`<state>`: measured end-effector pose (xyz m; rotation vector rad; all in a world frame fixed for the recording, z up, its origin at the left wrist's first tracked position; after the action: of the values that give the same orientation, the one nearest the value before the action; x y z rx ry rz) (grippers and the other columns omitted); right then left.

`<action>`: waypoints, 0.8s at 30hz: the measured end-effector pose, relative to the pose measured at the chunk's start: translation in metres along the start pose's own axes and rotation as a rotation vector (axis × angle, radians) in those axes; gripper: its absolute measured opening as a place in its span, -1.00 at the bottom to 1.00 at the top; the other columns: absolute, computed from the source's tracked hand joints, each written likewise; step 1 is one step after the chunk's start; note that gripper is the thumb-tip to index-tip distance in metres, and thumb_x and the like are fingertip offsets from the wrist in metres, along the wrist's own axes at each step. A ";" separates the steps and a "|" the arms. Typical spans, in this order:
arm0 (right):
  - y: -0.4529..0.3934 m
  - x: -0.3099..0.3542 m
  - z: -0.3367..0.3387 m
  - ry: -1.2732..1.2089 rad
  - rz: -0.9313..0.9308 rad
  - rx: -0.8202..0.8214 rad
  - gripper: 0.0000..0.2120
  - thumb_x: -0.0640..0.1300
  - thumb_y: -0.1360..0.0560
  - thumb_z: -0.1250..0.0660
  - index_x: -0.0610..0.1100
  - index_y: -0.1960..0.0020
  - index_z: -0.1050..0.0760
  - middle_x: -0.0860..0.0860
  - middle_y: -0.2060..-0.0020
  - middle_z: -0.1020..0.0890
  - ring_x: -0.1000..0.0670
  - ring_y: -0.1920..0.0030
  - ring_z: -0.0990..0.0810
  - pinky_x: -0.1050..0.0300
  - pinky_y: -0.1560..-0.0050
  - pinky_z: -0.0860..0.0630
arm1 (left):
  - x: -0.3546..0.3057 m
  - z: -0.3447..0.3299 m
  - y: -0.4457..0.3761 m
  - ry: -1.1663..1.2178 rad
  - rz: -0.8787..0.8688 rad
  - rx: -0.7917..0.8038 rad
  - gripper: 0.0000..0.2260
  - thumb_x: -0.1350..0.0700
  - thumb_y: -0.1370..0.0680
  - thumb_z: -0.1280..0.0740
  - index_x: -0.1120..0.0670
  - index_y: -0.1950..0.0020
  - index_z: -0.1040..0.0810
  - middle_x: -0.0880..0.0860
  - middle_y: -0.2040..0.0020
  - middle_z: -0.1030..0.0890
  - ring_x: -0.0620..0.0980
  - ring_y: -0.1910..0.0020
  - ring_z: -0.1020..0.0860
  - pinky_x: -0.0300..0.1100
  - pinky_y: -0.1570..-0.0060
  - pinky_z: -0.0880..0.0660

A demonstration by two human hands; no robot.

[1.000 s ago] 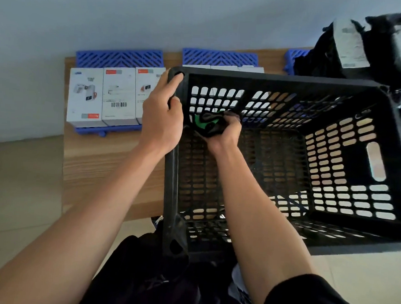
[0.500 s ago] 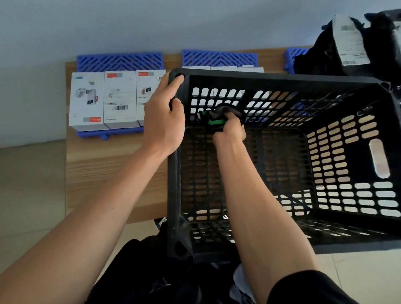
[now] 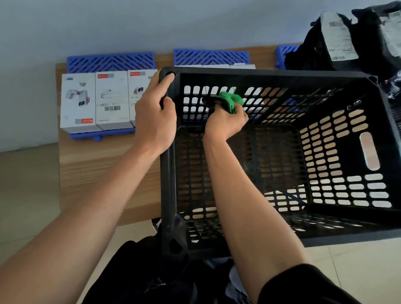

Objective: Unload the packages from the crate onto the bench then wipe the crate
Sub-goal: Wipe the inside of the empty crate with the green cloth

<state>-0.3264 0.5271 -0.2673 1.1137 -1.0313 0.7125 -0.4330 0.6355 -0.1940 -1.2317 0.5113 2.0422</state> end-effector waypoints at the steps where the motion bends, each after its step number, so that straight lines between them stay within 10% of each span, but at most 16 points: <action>1: -0.004 -0.006 0.001 0.047 -0.015 0.018 -0.85 -0.38 -0.49 -0.42 -0.16 0.05 -0.57 -0.01 -0.15 -0.43 -0.08 -0.14 -0.57 0.18 -0.26 -0.51 | 0.000 0.000 0.000 0.001 0.002 0.000 -0.55 0.28 -0.64 -0.13 0.06 -0.53 -0.44 -0.01 -0.54 -0.41 -0.13 -0.56 -0.26 -0.20 -0.54 -0.18; 6: -0.017 -0.017 0.018 0.216 0.011 0.106 -0.82 -0.35 -0.48 -0.44 -0.18 -0.06 -0.64 0.02 -0.12 -0.47 -0.01 -0.09 -0.59 0.06 -0.24 -0.58 | 0.001 0.000 -0.001 0.022 0.012 -0.011 -0.55 0.28 -0.64 -0.14 0.05 -0.52 -0.46 0.01 -0.57 -0.35 -0.18 -0.56 -0.22 -0.20 -0.54 -0.19; 14: -0.032 0.022 0.055 0.007 0.305 -0.160 -0.67 -0.37 -0.45 -0.45 -0.18 -0.19 -0.56 -0.12 -0.28 -0.46 -0.09 -0.27 -0.51 0.59 -0.09 -0.34 | -0.005 0.001 -0.001 -0.165 -0.078 -0.019 -0.54 0.30 -0.64 -0.15 0.07 -0.55 -0.40 0.03 -0.60 -0.30 -0.19 -0.53 -0.19 -0.35 -0.52 -0.15; 18: -0.029 0.035 0.052 0.006 0.416 -0.080 -0.56 -0.35 -0.51 -0.40 -0.19 -0.37 -0.51 -0.15 -0.51 -0.31 -0.10 -0.52 -0.28 0.41 -0.38 -0.23 | -0.022 -0.010 -0.001 -0.668 -0.344 0.053 -0.45 0.26 -0.57 -0.27 0.06 -0.57 -0.33 0.14 -0.64 -0.15 0.16 -0.61 -0.12 0.27 -0.44 -0.24; 24: -0.020 0.032 0.043 0.151 0.495 0.019 -0.47 -0.40 -0.57 -0.31 -0.22 -0.52 -0.36 -0.21 -0.62 -0.08 -0.17 -0.62 -0.11 0.09 -0.57 -0.15 | -0.053 -0.063 -0.013 -0.843 -0.584 0.200 -0.38 0.15 -0.54 -0.29 0.03 -0.60 -0.25 0.14 -0.63 -0.20 0.19 -0.59 -0.16 0.33 -0.42 -0.19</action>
<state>-0.3092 0.4790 -0.2413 0.8078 -1.1829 1.1837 -0.3688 0.5856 -0.1772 -0.2650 -0.0573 1.7267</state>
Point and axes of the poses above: each hand's wrist, its own y-axis away from the middle knuckle, its own z-axis out of the back of the hand, x = y × z, the point moved 3 cm from there along -y, towards the middle knuckle
